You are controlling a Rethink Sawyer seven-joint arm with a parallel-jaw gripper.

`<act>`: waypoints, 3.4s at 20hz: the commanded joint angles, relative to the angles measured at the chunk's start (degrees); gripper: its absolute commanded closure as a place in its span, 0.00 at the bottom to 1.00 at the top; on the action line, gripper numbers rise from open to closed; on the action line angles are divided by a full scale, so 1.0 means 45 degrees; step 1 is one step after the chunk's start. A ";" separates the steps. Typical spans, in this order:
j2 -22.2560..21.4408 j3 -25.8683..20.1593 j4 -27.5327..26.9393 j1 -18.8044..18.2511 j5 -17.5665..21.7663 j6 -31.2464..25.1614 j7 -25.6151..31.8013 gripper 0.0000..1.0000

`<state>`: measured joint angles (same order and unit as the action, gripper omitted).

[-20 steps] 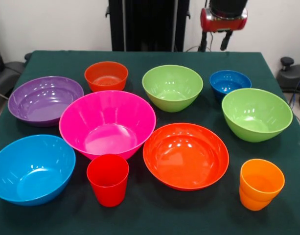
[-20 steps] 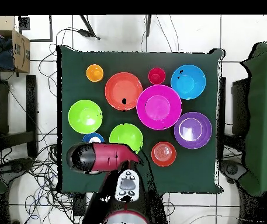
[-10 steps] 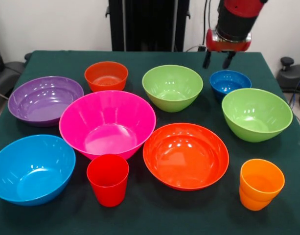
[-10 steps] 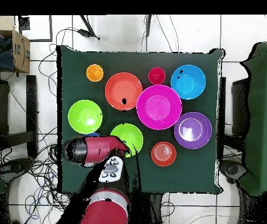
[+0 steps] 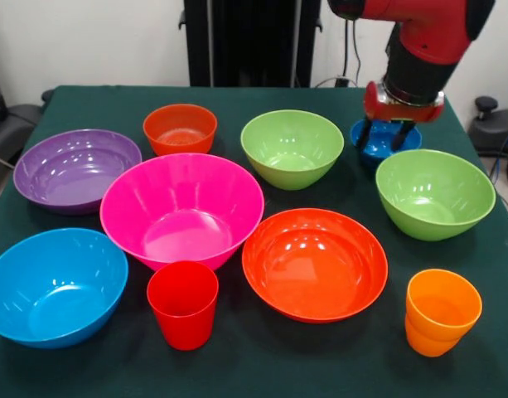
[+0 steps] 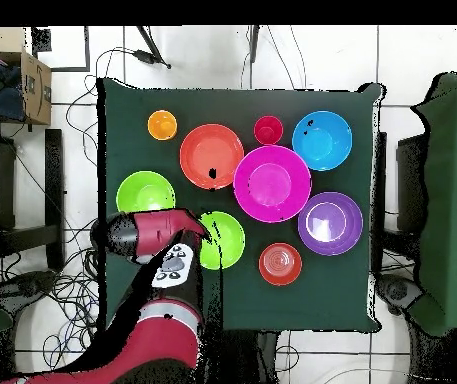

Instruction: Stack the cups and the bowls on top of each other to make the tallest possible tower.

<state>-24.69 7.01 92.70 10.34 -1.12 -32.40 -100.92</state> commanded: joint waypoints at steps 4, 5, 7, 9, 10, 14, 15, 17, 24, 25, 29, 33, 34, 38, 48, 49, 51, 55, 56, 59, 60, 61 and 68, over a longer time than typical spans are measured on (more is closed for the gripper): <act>0.0218 -0.0696 -0.1414 -0.0151 -0.0191 -0.1543 -0.1526 0.00; 0.0118 -0.0714 -0.1272 -0.0191 -0.0192 -0.1559 -0.1514 0.00; -0.0024 -0.0723 -0.1266 -0.0234 -0.0198 -0.1785 -0.1474 0.00; -0.0112 -0.0819 -0.1405 -0.0344 -0.0256 -0.2143 -0.1367 0.00; -0.0133 -0.0827 -0.1490 -0.0359 -0.0274 -0.2354 -0.1357 0.00; -0.0347 -0.0790 -0.1816 -0.0391 -0.0296 -0.3751 -0.1299 0.00; -0.0440 -0.0810 -0.1772 -0.0424 -0.0286 -0.4031 -0.1245 0.00; -0.0660 -0.0816 -0.1687 -0.0451 -0.0262 -0.4651 -0.1180 0.00; -0.0801 -0.1000 -0.1843 -0.0698 -0.0106 -0.4754 -0.0949 0.00; -0.0765 -0.1040 -0.2117 -0.0775 -0.0027 -0.4448 -0.0835 0.00; -0.0685 -0.1328 -0.3149 -0.1102 0.0038 -0.4383 -0.0369 0.00; -0.0400 -0.1376 -0.3916 -0.1261 0.0168 -0.3874 -0.0350 0.00; -0.0362 -0.1368 -0.3979 -0.1287 0.0210 -0.3725 -0.0365 0.00; 0.0129 -0.1370 -0.4253 -0.1449 0.0316 -0.2787 -0.0550 0.00; 0.1978 -0.1607 -0.5653 -0.1391 0.0681 -0.0431 -0.0430 0.00; 0.2024 -0.1629 -0.5595 -0.1413 0.0689 -0.0035 -0.0453 0.00; 0.2125 -0.1544 -0.5599 -0.1386 0.0680 0.0352 -0.0575 0.00; 0.2193 -0.1397 -0.5846 -0.1390 0.0414 -0.0198 -0.0595 0.00; 0.2204 -0.1354 -0.5927 -0.1380 0.0385 -0.0266 -0.0588 0.00; 0.2294 -0.1153 -0.6361 -0.1336 0.0143 -0.1212 -0.0761 0.00; 0.2398 -0.1143 -0.6667 -0.1319 0.0083 -0.1541 -0.0748 0.00; 0.2523 -0.1091 -0.7121 -0.1283 0.0034 -0.1888 -0.0760 0.00; 0.2896 -0.0772 -0.8257 -0.1095 -0.0172 -0.3698 -0.1213 0.00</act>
<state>-13.13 6.69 62.23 4.35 -1.09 -39.20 -100.92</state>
